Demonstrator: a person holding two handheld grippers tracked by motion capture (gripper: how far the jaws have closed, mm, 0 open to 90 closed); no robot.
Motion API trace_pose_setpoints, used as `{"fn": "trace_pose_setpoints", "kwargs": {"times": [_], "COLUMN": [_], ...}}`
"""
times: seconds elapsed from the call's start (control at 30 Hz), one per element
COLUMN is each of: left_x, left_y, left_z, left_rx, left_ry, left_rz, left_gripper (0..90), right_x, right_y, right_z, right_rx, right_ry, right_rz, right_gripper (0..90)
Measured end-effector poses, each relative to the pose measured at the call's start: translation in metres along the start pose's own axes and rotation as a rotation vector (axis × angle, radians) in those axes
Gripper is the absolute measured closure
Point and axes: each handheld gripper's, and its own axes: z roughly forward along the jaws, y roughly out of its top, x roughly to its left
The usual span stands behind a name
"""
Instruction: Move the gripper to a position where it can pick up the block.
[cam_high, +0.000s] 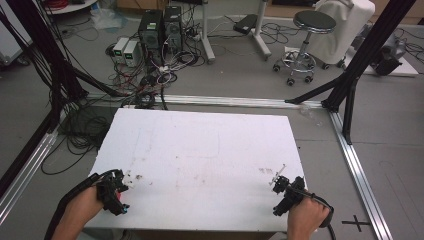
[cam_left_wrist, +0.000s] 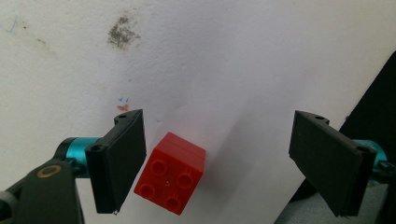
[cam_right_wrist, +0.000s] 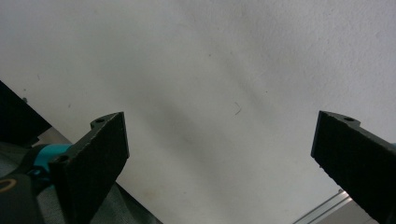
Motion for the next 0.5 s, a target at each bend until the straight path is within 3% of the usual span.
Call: {"fn": "trace_pose_setpoints", "kwargs": {"times": [0.5], "left_x": [-0.0003], "left_y": [0.0001], "left_z": [0.0002], "left_rx": [0.0], "left_ry": [0.003], "left_rz": [0.004], "left_gripper": [19.2], "right_x": [0.0], "right_y": [0.0007], "right_z": [0.0005], "right_rx": [0.003], "right_ry": [0.004], "right_rz": [-0.008], "right_gripper": [3.3]}}
